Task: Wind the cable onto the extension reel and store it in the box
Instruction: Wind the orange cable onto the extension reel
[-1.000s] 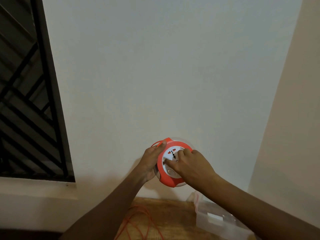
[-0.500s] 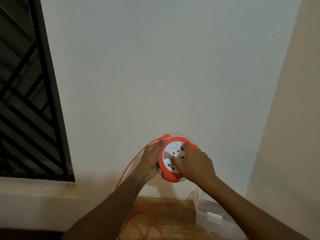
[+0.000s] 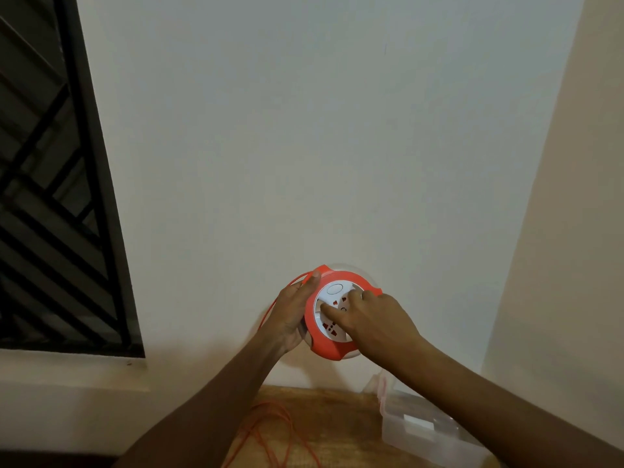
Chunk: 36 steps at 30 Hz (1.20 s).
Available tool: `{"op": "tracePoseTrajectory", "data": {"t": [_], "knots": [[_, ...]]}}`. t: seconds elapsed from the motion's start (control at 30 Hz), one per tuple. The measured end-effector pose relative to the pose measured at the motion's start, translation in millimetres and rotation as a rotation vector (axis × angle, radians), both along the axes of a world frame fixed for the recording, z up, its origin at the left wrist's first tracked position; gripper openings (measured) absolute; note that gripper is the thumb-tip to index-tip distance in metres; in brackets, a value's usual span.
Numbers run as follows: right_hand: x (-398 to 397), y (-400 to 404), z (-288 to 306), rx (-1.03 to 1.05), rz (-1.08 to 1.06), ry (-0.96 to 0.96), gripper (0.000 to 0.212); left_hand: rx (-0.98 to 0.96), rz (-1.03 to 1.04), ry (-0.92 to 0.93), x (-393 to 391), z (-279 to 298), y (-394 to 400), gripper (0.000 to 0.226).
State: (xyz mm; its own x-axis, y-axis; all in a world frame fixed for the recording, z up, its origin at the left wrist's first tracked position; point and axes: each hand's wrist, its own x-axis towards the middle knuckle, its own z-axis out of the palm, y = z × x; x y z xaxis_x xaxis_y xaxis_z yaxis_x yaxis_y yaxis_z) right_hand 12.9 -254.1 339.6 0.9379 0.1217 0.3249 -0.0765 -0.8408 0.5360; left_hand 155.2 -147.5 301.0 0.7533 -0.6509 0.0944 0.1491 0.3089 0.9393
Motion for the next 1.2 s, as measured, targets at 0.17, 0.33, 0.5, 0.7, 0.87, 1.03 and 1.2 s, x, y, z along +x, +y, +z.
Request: {"op": "tracePoseTrajectory", "data": {"t": [0.17,0.33,0.5,0.7,0.87,1.03,1.2], "knots": [[6.9,2.6,-7.2,0.308,-0.107,-0.177,0.067,0.001,0.030,-0.038,0.7,-1.8,-3.5,0.059],[15.8,2.7,-7.7,0.765,-0.235,-0.372,0.076,-0.043,0.061,-0.040,-2.3,0.4,-9.4,0.067],[12.4,2.6,-13.7,0.732,-0.213,-0.365,0.072,-0.027,0.045,-0.020,-1.1,-1.0,-8.9,0.058],[4.1,-9.4,-15.1,0.358,0.008,-0.160,0.062,-0.020,-0.017,0.038,8.1,-1.4,-1.9,0.050],[2.4,-15.6,-11.8,0.088,0.156,0.036,0.079,0.003,-0.074,0.028,10.0,1.2,2.1,0.041],[2.4,-13.2,-2.1,0.062,0.107,0.040,0.083,0.019,-0.053,0.019,10.8,1.2,3.9,0.052],[6.5,-2.3,-5.0,0.037,0.031,0.036,0.076,0.020,-0.073,0.012,12.2,5.8,3.9,0.035]]}}
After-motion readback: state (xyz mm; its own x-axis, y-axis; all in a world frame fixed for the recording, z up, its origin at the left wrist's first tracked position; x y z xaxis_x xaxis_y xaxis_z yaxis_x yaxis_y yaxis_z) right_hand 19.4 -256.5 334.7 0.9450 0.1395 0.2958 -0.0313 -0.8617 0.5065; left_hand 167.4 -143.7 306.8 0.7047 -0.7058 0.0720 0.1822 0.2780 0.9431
